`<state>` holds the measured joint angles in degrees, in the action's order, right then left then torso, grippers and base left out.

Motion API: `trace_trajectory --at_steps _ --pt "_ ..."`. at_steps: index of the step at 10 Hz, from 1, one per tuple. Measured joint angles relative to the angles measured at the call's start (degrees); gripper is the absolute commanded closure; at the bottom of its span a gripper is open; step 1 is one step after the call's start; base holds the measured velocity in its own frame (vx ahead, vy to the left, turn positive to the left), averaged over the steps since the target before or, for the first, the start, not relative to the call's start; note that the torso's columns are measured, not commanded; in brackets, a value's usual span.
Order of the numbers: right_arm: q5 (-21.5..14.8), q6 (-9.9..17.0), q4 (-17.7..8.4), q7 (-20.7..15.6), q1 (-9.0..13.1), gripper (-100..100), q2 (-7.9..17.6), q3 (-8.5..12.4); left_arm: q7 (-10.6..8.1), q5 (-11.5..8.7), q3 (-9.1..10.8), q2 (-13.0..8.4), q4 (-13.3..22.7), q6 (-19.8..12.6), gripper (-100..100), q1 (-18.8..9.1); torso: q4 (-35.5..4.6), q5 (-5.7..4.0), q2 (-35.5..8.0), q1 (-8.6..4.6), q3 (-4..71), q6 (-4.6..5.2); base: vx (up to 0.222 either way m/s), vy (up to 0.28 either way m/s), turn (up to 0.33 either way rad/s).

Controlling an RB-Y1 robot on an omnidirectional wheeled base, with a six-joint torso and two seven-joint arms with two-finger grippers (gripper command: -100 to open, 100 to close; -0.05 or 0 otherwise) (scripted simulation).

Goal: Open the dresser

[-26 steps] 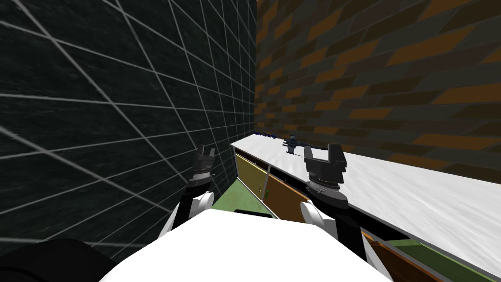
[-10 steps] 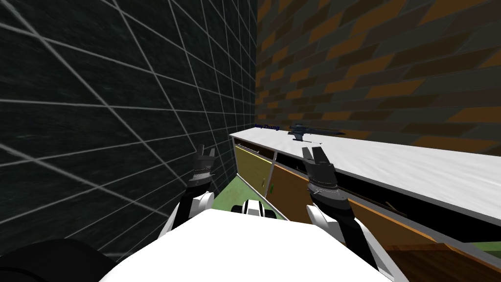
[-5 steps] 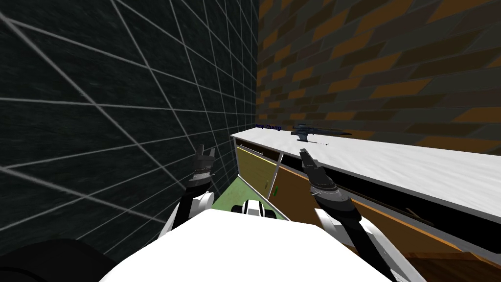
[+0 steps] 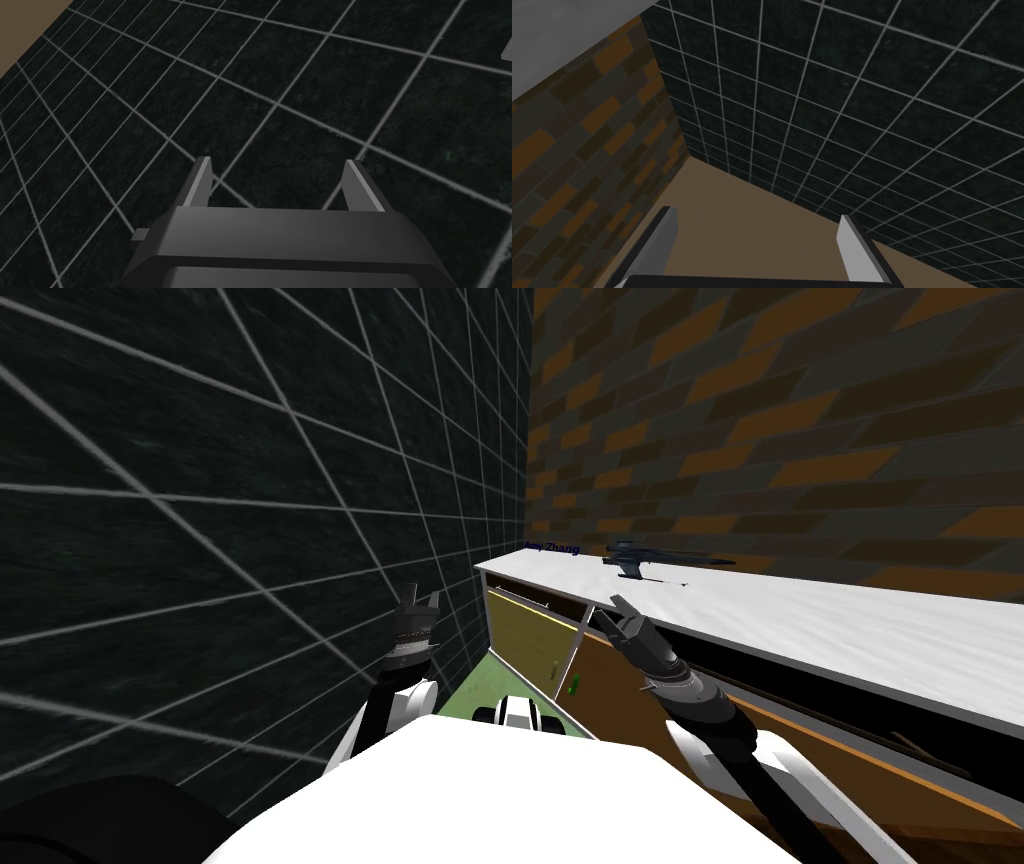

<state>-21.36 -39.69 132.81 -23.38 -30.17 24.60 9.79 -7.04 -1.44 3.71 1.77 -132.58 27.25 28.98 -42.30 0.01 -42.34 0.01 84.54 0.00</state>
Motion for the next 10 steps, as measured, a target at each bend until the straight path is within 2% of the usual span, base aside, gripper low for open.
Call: trace_trajectory --at_steps 2,4,6,8,10 --pt "-2.39 -0.27 -0.26 -2.49 -0.32 -100 1.89 0.74 0.0 0.0 0.0 0.0 0.0 0.0 0 0.0 0.01 -0.04 0.04 -0.11 0.02 0.0 0.042 0.082 -0.03" --pt "-5.96 -0.23 -0.89 -5.61 -0.38 -100 5.45 2.16 0.0 0.0 0.0 0.0 0.0 0.0 0 0.0 0.03 0.02 0.1 0.06 0.06 -0.01 0.041 0.092 -0.031" --pt "-8.11 -0.66 -1.56 -7.93 -0.75 -100 7.61 3.26 0.0 0.0 0.0 -0.01 0.0 0.0 0 0.0 0.01 -0.03 0.04 -0.09 0.02 0.0 0.04 0.075 -0.034" --pt "-11.34 -1.62 -3.03 -11.25 -1.35 -100 11.0 5.09 0.0 0.0 0.0 0.0 0.0 0.0 0 0.0 0.03 0.02 0.12 0.08 0.07 0.0 0.052 0.104 -0.031" --pt "-13.98 -1.52 -3.71 -13.77 -1.3 -100 13.34 5.62 0.0 0.0 0.0 0.0 0.0 0.0 0 0.0 -0.01 -0.01 -0.01 -0.02 -0.01 0.0 0.03 0.096 -0.033"
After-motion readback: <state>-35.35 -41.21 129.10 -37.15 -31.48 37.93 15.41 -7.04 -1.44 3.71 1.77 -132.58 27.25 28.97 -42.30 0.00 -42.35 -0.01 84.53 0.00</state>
